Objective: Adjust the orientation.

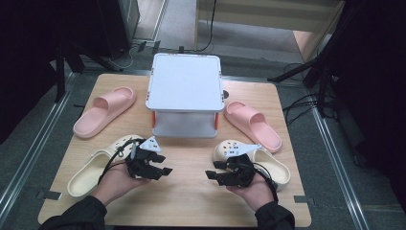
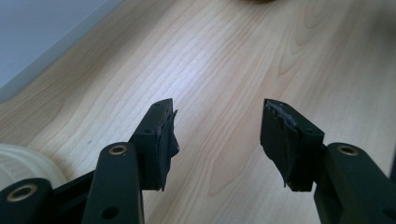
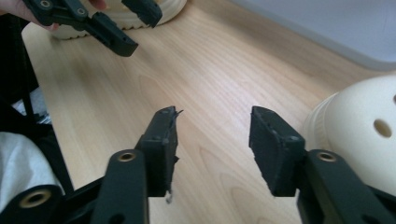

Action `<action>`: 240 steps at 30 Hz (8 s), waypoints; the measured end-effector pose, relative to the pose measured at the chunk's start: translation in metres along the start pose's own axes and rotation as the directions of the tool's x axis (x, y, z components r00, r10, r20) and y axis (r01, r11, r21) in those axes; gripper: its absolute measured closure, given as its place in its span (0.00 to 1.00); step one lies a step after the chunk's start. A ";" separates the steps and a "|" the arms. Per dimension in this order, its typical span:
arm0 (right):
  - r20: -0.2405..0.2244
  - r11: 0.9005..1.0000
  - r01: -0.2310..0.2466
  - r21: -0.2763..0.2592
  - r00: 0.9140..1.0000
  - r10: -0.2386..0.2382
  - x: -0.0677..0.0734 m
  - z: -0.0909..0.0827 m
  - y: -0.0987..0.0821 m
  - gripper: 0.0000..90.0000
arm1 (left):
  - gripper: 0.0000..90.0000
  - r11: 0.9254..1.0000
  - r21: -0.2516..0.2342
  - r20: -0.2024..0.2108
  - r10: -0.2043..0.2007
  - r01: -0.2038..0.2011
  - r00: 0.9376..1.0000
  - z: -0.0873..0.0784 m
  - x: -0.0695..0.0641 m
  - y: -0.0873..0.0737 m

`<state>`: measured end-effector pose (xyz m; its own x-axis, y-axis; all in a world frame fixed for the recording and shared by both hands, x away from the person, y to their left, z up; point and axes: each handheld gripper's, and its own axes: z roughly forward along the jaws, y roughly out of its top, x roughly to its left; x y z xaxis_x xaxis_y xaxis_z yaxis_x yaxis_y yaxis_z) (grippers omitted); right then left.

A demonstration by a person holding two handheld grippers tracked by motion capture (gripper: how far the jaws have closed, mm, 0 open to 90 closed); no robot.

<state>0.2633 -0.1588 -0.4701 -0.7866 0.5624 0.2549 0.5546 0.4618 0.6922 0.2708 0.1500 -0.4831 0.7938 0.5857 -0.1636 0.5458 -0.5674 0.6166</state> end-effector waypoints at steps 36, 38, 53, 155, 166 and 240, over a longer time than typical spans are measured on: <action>0.002 0.998 0.054 -0.014 0.999 -0.054 0.000 0.007 0.000 0.57 | 0.56 0.999 -0.027 0.052 0.027 -0.026 0.998 -0.017 -0.001 0.004; -0.001 0.998 0.057 -0.010 0.998 -0.057 0.000 0.008 0.000 0.57 | 0.57 0.999 -0.028 0.054 0.030 -0.029 0.998 -0.018 0.000 0.003; -0.040 0.996 0.088 -0.002 0.995 -0.088 0.001 0.022 0.014 0.48 | 0.51 0.999 -0.031 0.010 0.026 -0.025 1.000 -0.043 0.000 -0.010; 0.026 0.999 0.044 -0.017 0.999 -0.043 0.004 0.031 0.010 0.54 | 0.65 0.999 -0.021 0.066 -0.035 0.036 0.997 -0.029 -0.014 0.009; 0.028 0.999 0.032 -0.040 0.999 -0.031 0.011 0.042 0.012 0.69 | 0.67 0.997 -0.071 0.032 -0.039 0.041 0.999 -0.060 0.012 -0.007; 0.074 0.998 0.028 0.054 0.997 -0.032 -0.003 0.092 0.046 0.69 | 0.54 0.965 -0.053 0.079 -0.254 0.258 0.964 -0.040 0.023 -0.057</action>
<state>0.3157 -0.0765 -0.5012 -0.7816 0.5967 0.1817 0.5461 0.5138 0.6617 0.2474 0.2193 -0.4915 0.6479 0.6630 -0.3750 0.7173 -0.3655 0.5932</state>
